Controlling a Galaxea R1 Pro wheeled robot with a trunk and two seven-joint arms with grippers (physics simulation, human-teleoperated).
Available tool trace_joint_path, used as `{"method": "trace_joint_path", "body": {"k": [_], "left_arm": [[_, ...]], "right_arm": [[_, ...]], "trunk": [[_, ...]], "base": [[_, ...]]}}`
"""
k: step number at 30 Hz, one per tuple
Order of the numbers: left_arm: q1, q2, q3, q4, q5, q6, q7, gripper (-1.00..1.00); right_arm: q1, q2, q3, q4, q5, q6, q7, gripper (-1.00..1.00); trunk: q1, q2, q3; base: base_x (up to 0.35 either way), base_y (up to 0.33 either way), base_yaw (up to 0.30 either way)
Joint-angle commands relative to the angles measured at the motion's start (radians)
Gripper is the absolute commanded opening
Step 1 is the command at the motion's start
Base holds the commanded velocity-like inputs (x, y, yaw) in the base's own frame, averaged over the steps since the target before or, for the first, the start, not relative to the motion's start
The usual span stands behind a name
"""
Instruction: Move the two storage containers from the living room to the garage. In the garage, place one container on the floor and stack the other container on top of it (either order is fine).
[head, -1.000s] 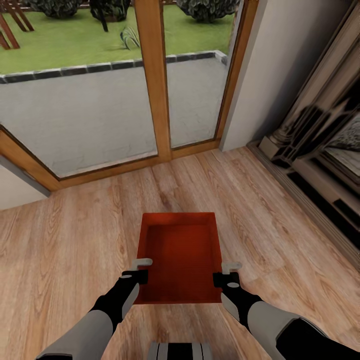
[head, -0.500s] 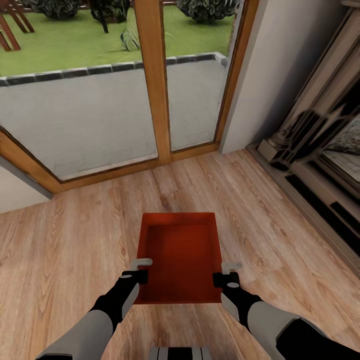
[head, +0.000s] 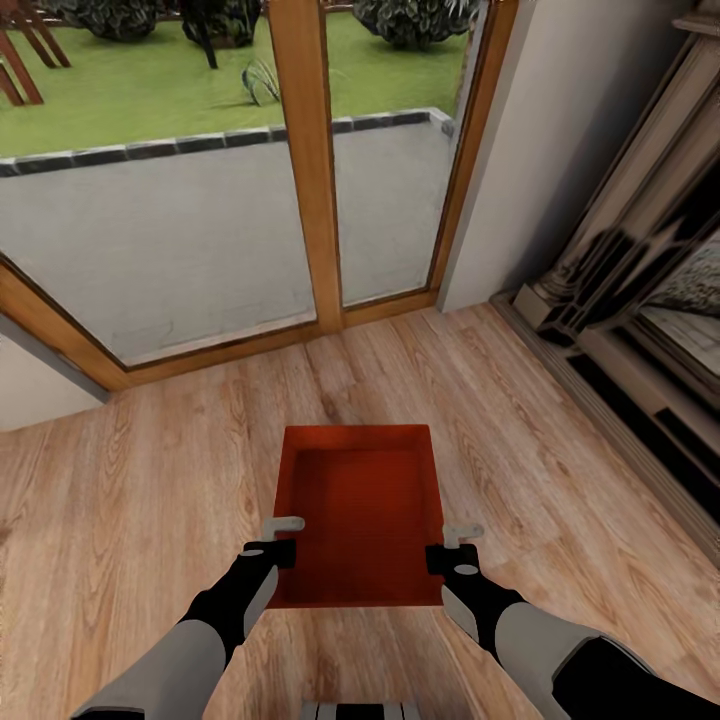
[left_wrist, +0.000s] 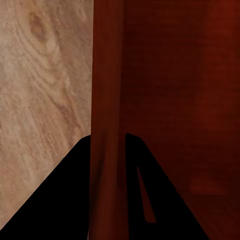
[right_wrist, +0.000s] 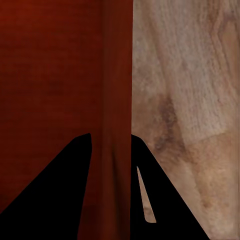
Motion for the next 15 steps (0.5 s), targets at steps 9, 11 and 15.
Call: {"method": "trace_joint_path", "body": {"k": [9, 11, 15], "left_arm": [[0.001, 0.000, 0.000, 0.002, 0.004, 0.006, 0.005, -1.00], [0.001, 0.000, 0.000, 0.002, 0.004, 0.006, 0.006, -1.00], [0.001, -0.001, 0.000, 0.002, 0.004, 0.005, 0.005, -1.00]], "right_arm": [[-0.001, 0.000, 0.005, -0.027, 0.003, -0.042, 0.000, -1.00], [-0.001, 0.000, 0.005, -0.027, 0.004, -0.043, 0.000, -1.00], [-0.001, 0.000, 0.007, -0.028, 0.008, -0.043, 0.003, -1.00]], "trunk": [[-0.035, 0.063, 0.028], [-0.042, 0.077, 0.034], [-0.058, 0.105, 0.047]], "base": [[0.000, 0.000, 0.000], [0.000, 0.000, 0.000], [0.000, 0.000, 0.000]]}}
